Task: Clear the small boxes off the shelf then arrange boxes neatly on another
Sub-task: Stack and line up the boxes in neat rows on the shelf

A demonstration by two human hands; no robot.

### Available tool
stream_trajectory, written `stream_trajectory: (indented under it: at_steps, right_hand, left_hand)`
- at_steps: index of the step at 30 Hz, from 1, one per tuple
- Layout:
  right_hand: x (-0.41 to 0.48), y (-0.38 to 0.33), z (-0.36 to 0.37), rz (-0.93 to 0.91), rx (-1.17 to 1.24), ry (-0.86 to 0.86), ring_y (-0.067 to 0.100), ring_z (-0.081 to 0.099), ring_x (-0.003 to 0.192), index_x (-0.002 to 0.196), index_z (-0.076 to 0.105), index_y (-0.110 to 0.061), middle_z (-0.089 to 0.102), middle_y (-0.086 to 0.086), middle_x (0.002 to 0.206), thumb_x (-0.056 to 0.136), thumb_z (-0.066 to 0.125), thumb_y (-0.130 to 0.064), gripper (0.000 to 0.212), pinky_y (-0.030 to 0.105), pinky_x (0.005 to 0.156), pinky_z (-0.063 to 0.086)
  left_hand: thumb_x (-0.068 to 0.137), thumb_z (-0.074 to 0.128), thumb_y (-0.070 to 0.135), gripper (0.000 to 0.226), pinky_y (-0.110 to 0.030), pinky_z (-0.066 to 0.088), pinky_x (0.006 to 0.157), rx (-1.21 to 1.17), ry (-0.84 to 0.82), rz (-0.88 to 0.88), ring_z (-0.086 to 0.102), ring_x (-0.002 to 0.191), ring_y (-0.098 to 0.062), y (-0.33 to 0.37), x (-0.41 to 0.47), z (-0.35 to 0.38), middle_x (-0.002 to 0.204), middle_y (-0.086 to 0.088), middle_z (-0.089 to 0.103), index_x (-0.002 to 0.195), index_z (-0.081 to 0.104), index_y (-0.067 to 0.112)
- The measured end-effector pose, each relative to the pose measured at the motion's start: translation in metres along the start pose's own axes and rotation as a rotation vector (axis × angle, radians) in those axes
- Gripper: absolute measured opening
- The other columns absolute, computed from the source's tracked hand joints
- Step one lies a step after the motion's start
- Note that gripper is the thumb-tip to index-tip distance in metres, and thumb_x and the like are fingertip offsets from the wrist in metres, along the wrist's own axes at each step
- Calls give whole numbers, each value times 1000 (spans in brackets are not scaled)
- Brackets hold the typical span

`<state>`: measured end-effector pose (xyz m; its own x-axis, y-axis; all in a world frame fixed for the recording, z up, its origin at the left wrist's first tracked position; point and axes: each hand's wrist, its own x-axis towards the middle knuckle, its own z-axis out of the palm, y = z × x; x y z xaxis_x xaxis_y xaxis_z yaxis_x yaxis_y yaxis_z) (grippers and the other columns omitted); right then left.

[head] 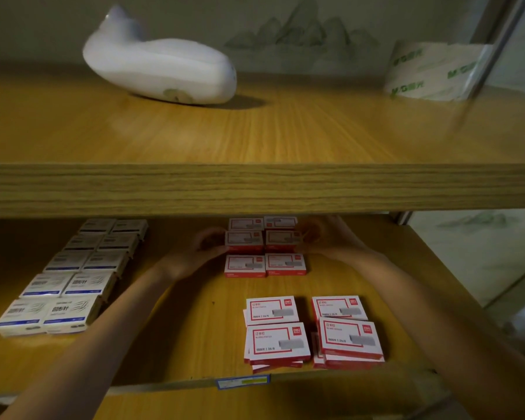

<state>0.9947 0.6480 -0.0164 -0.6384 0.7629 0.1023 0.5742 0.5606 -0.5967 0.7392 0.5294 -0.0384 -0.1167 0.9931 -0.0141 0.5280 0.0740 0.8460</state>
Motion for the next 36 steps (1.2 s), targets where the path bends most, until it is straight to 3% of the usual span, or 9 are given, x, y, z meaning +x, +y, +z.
stream_trajectory:
  at_steps: [6, 11, 15, 19, 21, 23, 26, 31, 36]
  right_hand:
    - [-3, 0, 8, 25, 6, 85, -2, 56, 76, 104, 61, -18, 65, -3, 96, 69, 76, -17, 37, 8, 62, 42]
    - [-4, -3, 10, 26, 24, 116, 2, 57, 79, 104, 61, -16, 66, -1, 98, 68, 76, -17, 39, 11, 68, 43]
    - [-9, -12, 6, 33, 20, 106, 2, 56, 79, 107, 60, -16, 66, -1, 98, 71, 74, -19, 40, 16, 71, 43]
    - [-29, -23, -19, 79, 93, 127, 1, 59, 80, 100, 59, -20, 62, -9, 92, 74, 71, -28, 30, 14, 69, 47]
    - [-52, -29, -36, 70, 95, 90, -4, 58, 81, 92, 60, -32, 61, -18, 90, 75, 67, -36, 20, 10, 67, 46]
    - [-80, -34, -49, 17, 40, 2, -13, 55, 82, 87, 58, -42, 60, -27, 84, 75, 60, -47, 13, 4, 66, 42]
    - [-118, -37, -56, -45, -49, -110, -8, 53, 87, 91, 59, -44, 59, -27, 88, 71, 52, -56, 24, 14, 69, 43]
    - [-153, -28, -50, -50, -145, -167, -9, 47, 95, 98, 53, -49, 53, -30, 98, 57, 52, -72, 46, 7, 74, 39]
    - [-164, -24, -46, -38, -193, -185, -8, 45, 96, 104, 54, -46, 51, -30, 102, 56, 58, -69, 53, 11, 73, 42]
  left_hand:
    - [87, 57, 20, 40, -35, 36, 103, 37, 30, 0, 46, 117, -18, -1, 2, 5, 126, -4, 51, 126, 48, 16]
    - [87, 57, 19, 38, -11, 36, 84, 34, 75, 23, 46, 104, -7, 0, 2, 9, 118, 2, 52, 125, 50, 16]
    - [87, 58, 21, 42, -25, 41, 89, 52, 120, -7, 50, 106, -14, 6, -2, 12, 120, -4, 55, 127, 47, 15]
    - [80, 65, 30, 27, -2, 38, 63, 22, 256, 102, 53, 82, 1, 26, -36, 10, 95, 15, 59, 106, 58, 30]
    - [75, 66, 44, 20, 0, 37, 66, 30, 141, 172, 53, 86, 11, 38, -62, 9, 90, 20, 62, 94, 62, 38]
    - [67, 68, 58, 34, -2, 37, 72, 76, -4, 248, 54, 93, 9, 49, -84, 10, 95, 24, 62, 93, 65, 36]
    - [60, 70, 62, 45, -9, 39, 80, 132, -141, 281, 54, 98, 3, 57, -104, 19, 97, 24, 60, 96, 66, 35]
    - [57, 70, 61, 46, -15, 38, 89, 247, -142, 325, 46, 105, 9, 58, -115, 34, 103, 30, 53, 96, 62, 38]
    - [52, 67, 69, 51, -21, 33, 92, 349, -120, 329, 41, 105, 9, 54, -117, 37, 104, 33, 50, 93, 59, 41]
